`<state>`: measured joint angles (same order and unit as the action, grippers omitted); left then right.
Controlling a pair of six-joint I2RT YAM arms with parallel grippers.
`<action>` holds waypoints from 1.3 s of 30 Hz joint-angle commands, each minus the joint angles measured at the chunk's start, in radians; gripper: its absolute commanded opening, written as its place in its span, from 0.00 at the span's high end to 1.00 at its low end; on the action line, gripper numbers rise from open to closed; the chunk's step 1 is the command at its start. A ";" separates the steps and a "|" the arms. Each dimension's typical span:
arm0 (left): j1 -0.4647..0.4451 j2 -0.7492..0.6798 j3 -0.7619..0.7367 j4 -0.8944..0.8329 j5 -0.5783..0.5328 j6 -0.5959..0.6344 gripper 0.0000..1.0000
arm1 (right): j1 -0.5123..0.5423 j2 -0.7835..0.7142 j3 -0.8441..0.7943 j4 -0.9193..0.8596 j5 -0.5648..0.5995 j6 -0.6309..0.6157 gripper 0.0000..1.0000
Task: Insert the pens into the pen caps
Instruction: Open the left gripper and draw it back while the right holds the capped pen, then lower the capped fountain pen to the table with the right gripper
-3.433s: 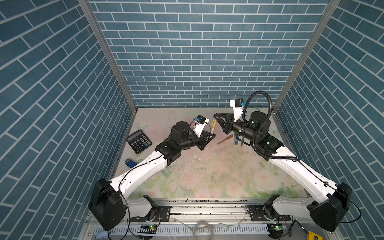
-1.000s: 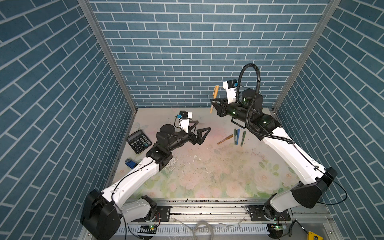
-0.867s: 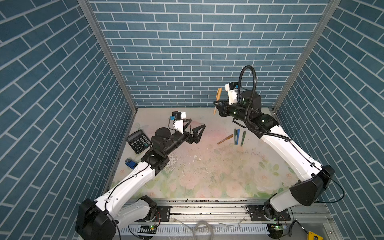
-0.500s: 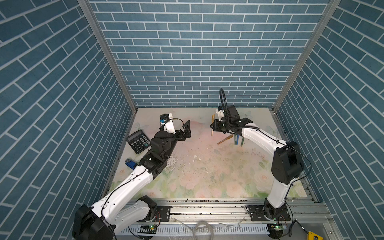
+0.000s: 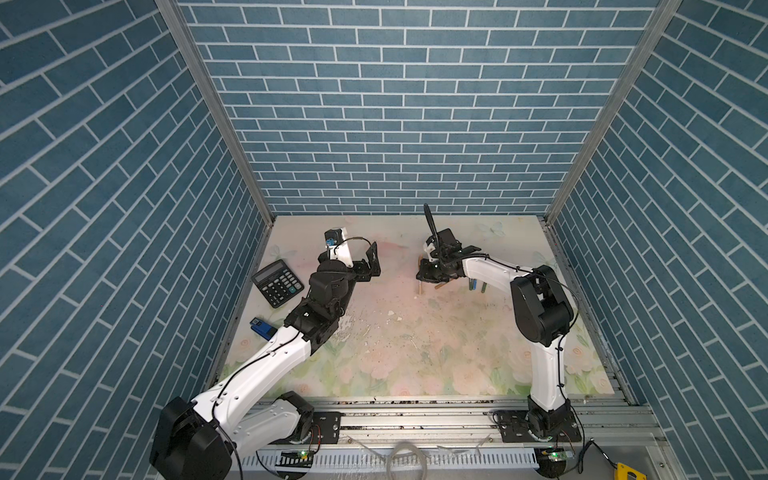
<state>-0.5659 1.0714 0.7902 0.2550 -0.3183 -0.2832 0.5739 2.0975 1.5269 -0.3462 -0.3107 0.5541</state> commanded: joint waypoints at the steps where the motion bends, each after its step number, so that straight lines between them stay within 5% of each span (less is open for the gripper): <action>1: 0.004 0.005 -0.021 0.042 0.008 0.052 0.00 | 0.001 0.026 0.032 0.001 -0.001 0.036 0.94; 39: 0.058 0.094 -0.014 0.091 0.125 0.053 0.00 | 0.003 0.144 0.036 0.078 0.011 0.127 0.76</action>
<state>-0.5186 1.1774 0.7639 0.3420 -0.2108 -0.2157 0.5751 2.2017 1.5581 -0.2504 -0.3405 0.6445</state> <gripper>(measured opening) 0.995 0.230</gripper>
